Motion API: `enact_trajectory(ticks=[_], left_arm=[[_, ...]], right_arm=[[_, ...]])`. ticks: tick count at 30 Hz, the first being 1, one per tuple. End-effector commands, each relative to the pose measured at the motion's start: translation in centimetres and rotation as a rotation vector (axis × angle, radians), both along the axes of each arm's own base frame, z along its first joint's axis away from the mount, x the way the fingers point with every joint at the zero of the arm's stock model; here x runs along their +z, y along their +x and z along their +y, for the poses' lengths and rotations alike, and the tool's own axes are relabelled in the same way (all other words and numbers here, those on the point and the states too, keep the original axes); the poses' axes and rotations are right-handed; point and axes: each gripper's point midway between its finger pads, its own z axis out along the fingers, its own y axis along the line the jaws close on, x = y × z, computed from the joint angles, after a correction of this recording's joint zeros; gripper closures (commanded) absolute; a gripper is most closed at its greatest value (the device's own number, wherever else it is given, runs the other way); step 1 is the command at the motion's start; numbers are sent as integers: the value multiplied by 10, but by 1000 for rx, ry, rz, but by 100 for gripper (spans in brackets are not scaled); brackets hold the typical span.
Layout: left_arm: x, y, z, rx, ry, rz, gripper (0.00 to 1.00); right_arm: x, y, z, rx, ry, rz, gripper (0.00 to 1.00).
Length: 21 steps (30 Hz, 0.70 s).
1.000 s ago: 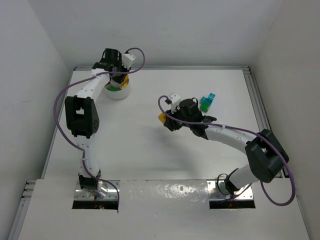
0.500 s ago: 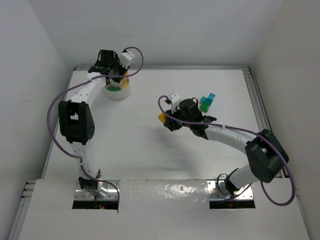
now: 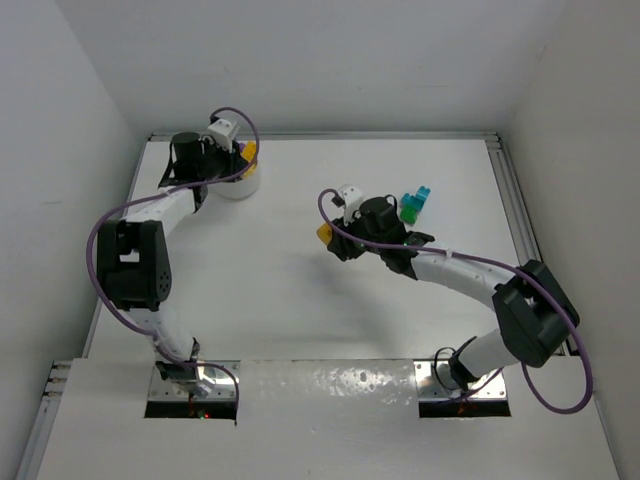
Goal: Sort the legos into containers by color
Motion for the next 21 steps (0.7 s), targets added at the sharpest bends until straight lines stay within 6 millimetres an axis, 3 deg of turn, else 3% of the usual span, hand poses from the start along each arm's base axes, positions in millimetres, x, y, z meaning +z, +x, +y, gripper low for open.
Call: enact_trajectory(ticks=[1,2,4,6,9,13,17,18,21], left_arm=[[94,5,-16,-72,-97,-238,100],[93,2,-17,-75,-95,-222,100],[99,-5,-16,-80,-84,-221,100],[106,-12,-18,-102,-64,-233,100],[118,-33,-28,-199,-35,-251,100],[126,-59,-43,-323,-29,-259,100],[133,-66,-48,-346,-66,-257,100],[134,-68,-50,-354,-82,-251,100],[139,-77,-55,-394,-89,-271,100]], right_arm=[[21,12,3,-60,50,-35,100],[22,21,-1,-108,22,-38,100],[-3,25,-15,-196,-81,42,100],[-31,20,-41,-299,-224,132,100],[-62,12,-50,-329,-328,235,100],[-80,11,-51,-352,-331,258,100],[-88,11,-56,-373,-328,241,100],[-91,12,-56,-371,-331,239,98],[-98,9,-60,-366,-360,248,76]])
